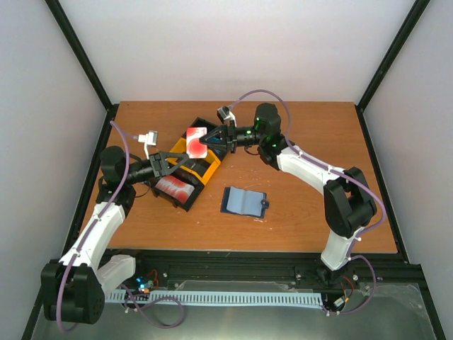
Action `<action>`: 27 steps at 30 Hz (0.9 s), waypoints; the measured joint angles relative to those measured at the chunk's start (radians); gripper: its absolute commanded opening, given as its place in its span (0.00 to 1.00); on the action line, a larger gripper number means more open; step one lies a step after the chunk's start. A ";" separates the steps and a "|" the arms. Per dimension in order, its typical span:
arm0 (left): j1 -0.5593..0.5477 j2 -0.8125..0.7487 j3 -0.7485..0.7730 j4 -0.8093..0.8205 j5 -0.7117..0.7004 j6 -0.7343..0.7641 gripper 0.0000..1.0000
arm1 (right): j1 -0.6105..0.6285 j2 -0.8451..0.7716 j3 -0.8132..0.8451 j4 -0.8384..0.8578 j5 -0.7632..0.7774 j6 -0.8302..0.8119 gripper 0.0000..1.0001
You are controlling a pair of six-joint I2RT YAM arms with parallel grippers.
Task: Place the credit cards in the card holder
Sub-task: Place the credit card in the storage box.
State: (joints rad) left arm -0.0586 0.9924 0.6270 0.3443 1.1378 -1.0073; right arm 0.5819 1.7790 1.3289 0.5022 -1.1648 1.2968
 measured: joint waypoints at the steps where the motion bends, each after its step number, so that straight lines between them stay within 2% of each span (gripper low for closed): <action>1: 0.000 0.000 0.000 0.000 0.000 -0.002 0.37 | 0.002 0.000 0.000 -0.001 0.000 0.000 0.03; 4: 0.000 0.004 0.000 0.000 0.000 -0.006 0.33 | 0.006 0.000 0.000 -0.003 0.000 -0.001 0.03; 8: 0.000 0.005 -0.001 0.001 0.000 -0.008 0.32 | 0.006 0.000 0.000 -0.005 0.000 0.000 0.03; 16: 0.000 0.004 -0.007 0.016 0.000 -0.008 0.38 | 0.007 0.000 0.000 0.033 -0.002 0.039 0.03; 27: 0.000 0.001 -0.018 0.055 0.000 -0.009 0.42 | 0.008 0.000 -0.009 0.093 -0.003 0.097 0.03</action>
State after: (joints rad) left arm -0.0586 0.9936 0.6086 0.3996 1.1374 -1.0164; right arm 0.5896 1.7790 1.3201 0.5953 -1.1679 1.3941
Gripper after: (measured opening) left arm 0.405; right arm 0.029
